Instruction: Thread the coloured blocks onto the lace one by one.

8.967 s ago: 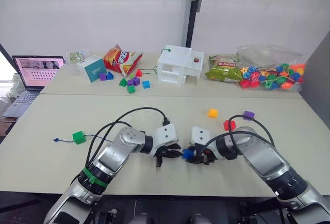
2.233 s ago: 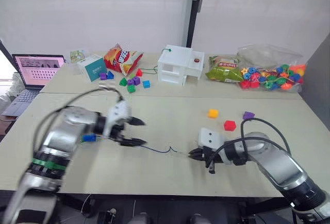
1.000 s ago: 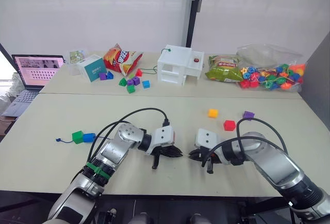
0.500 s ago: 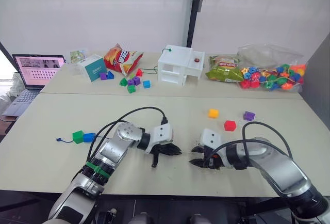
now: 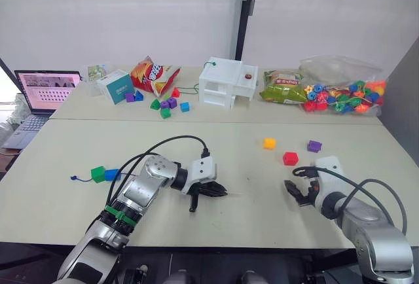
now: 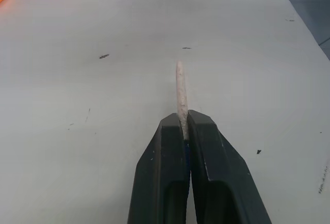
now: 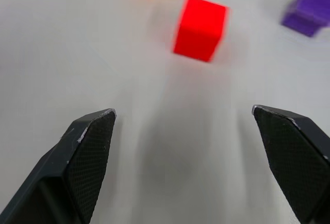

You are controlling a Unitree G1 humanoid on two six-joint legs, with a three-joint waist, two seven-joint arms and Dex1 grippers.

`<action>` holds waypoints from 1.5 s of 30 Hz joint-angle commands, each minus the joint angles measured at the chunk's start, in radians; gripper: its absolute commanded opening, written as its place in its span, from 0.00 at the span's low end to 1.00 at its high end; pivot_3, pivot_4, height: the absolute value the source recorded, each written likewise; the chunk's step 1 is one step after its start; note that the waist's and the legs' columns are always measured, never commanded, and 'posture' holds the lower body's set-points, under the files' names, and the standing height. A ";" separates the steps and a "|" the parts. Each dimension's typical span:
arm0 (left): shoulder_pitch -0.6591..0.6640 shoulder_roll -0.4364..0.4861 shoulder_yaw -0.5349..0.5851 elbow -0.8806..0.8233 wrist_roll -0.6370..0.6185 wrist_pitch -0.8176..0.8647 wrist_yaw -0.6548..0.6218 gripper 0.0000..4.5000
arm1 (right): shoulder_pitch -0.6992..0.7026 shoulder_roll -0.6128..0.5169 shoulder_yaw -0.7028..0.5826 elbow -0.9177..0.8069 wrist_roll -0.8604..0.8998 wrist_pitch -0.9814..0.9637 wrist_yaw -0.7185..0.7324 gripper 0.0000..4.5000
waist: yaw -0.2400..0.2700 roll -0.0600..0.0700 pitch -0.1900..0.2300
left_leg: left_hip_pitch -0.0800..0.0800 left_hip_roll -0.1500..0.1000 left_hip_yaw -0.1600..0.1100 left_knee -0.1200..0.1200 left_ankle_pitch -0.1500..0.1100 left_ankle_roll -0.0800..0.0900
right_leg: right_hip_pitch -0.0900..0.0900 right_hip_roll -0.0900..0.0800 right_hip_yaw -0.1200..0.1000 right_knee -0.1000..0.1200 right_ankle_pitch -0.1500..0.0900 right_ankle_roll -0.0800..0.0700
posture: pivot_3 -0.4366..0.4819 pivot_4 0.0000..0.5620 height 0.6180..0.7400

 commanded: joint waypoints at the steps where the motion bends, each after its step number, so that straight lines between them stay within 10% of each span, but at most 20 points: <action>1: -0.001 -0.008 0.016 -0.041 -0.014 0.009 0.011 0.00 | -0.101 0.025 -0.056 0.094 -0.058 -0.078 -0.136 0.99 | -0.002 0.001 0.000 | 0.000 -0.001 0.000 0.000 0.000 0.000 | 0.000 0.000 0.000 0.000 0.000 0.000 | 0.48 0.27 1.00; 17: 0.038 -0.001 0.029 -0.094 -0.014 0.035 0.046 0.00 | -0.576 -0.025 -0.055 0.988 -0.099 -0.486 -0.293 0.99 | -0.021 0.001 0.000 | 0.000 0.000 0.001 -0.003 0.001 -0.002 | 0.000 0.000 0.001 0.000 0.000 0.000 | 0.48 0.27 1.00; 26: 0.049 0.005 0.033 -0.115 -0.015 0.048 0.056 0.00 | -0.603 -0.031 -0.048 1.074 -0.069 -0.555 -0.283 0.36 | -0.022 0.002 0.000 | 0.000 0.000 0.001 -0.004 0.001 -0.002 | 0.000 0.000 0.001 0.000 0.000 0.000 | 0.48 0.27 1.00; 34: 0.050 0.004 0.032 -0.106 -0.015 0.042 0.057 0.00 | -0.521 0.014 -0.045 0.804 -0.043 -0.466 -0.281 0.26 | -0.021 0.002 -0.001 | 0.000 0.001 0.001 -0.004 0.001 -0.002 | 0.000 0.000 0.001 0.001 0.000 0.000 | 0.48 0.27 1.00; 45: 0.048 0.020 0.035 -0.112 -0.029 0.048 0.049 0.00 | -0.208 0.162 0.134 -0.232 0.059 0.040 -0.299 0.26 | -0.022 0.006 -0.001 | -0.002 0.002 0.000 -0.004 0.001 -0.001 | -0.002 0.001 0.001 0.002 0.000 0.000 | 0.48 0.27 1.00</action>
